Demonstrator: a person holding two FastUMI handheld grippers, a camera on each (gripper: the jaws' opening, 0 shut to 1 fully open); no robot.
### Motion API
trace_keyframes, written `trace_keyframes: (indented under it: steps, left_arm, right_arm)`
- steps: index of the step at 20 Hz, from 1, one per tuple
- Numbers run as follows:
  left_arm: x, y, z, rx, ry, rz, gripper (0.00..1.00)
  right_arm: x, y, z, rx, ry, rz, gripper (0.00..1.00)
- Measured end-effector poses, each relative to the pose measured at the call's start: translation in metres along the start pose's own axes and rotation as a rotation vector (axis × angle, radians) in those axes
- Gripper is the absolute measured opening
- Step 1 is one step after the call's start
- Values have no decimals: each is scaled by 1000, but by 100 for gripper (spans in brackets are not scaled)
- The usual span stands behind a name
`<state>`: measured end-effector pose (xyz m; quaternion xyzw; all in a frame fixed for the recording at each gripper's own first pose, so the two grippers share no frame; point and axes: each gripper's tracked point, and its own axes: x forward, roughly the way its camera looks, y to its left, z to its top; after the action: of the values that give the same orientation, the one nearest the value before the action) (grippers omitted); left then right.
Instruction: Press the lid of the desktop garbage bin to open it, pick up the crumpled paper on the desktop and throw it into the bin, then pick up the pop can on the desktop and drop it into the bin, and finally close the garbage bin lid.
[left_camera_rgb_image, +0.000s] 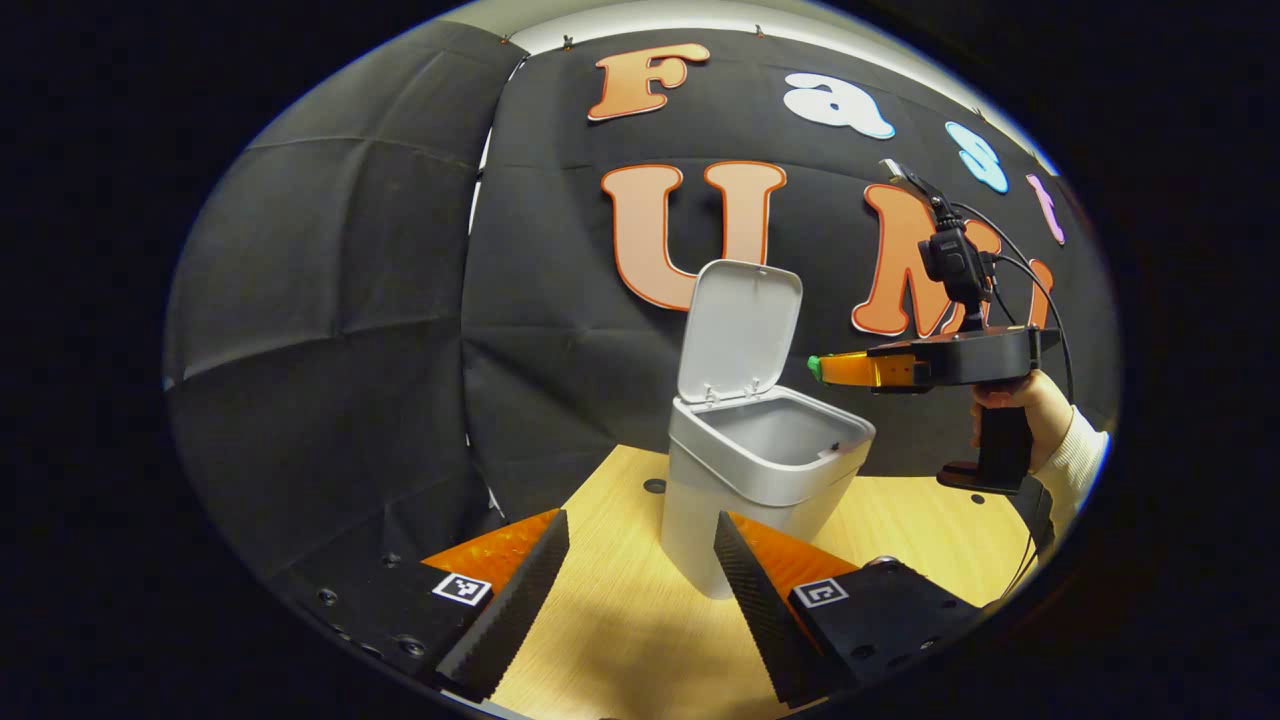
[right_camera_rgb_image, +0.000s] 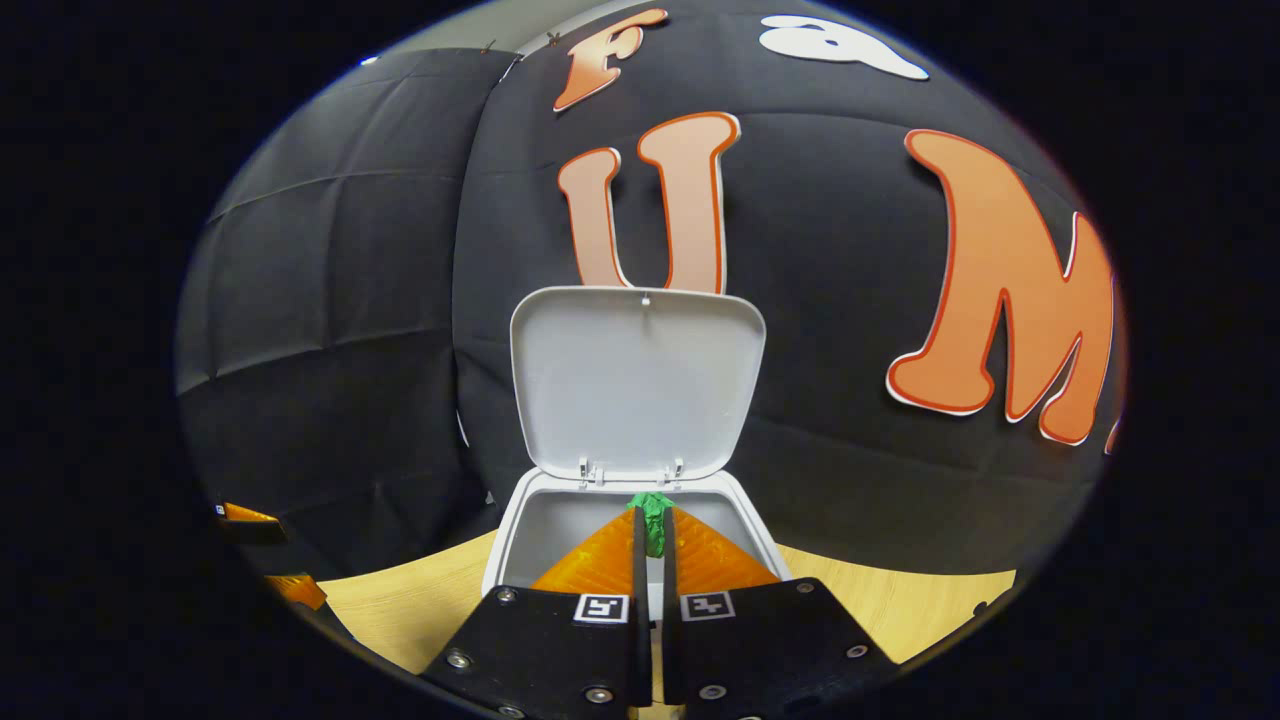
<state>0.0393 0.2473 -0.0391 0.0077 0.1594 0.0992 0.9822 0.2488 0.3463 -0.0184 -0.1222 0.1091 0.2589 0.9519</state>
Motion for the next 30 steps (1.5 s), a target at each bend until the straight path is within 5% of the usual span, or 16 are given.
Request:
trace_keyframes:
  steps: [3,6,10,11,21,30]
  left_arm:
    - [5,9,0,2,3,10,93]
    - [7,7,-1,8,7,2,93]
    - [10,0,-1,17,10,-16,93]
    - [11,-2,-2,16,12,-21,93]
    - [17,-44,1,31,16,-102,93]
    - [29,-132,3,79,14,-259,93]
  right_arm:
    - [6,0,-8,27,13,-1,13]
    - [10,5,-17,61,42,21,34]
    - [9,-7,-16,68,21,-24,95]
    - [9,-8,-15,78,21,-20,100]
    - [-28,-49,-6,79,-22,-82,95]
    - [-105,-131,-10,135,-81,-224,95]
